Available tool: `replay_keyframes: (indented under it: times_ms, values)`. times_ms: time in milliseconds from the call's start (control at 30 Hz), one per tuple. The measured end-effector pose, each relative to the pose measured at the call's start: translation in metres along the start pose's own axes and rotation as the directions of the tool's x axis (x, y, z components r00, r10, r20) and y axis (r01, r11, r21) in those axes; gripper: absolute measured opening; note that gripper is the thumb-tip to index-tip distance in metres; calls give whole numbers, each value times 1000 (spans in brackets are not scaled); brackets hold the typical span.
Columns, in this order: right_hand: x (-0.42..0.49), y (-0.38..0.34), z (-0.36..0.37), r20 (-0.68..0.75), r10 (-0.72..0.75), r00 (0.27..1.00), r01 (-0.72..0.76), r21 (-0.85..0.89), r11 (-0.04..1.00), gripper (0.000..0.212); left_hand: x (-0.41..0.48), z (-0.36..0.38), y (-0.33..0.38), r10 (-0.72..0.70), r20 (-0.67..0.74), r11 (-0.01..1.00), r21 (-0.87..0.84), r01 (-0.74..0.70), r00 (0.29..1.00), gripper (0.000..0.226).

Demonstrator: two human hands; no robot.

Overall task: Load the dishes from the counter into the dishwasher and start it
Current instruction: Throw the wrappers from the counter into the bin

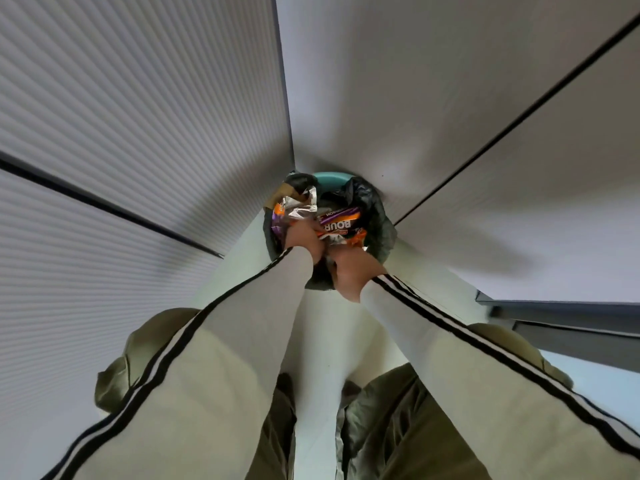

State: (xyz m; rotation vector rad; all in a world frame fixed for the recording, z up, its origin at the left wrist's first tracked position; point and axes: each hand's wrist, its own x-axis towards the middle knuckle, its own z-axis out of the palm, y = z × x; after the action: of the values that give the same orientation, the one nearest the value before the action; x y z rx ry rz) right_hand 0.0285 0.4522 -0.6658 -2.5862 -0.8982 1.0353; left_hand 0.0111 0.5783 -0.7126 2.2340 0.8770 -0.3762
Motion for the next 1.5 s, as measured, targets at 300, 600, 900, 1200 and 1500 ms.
replay_keyframes:
  times_ms: [300, 600, 900, 1200, 1500]
  values:
    - [52, -16, -13, 188, 206, 960, -137, -325, 936, 72, -1, -13, -2, 130, 278, 963, 193, -188, 952, 45]
    - [37, -20, -24, 150, 135, 979, -91, -267, 959, 58, -31, -16, -14, 207, 213, 842, 459, -285, 955, 43]
    - [-39, -37, -96, 69, 21, 997, -7, -192, 981, 55, -56, -65, 19, 153, 312, 762, 568, -313, 938, 61]
    - [-138, -77, -166, 99, 75, 992, -63, -122, 991, 51, -119, -152, 56, 103, 447, 760, 541, -360, 889, 58]
    - [-165, -82, -166, 66, 84, 994, -82, -33, 996, 58, -139, -169, 60, 193, 368, 741, 553, -381, 909, 53]
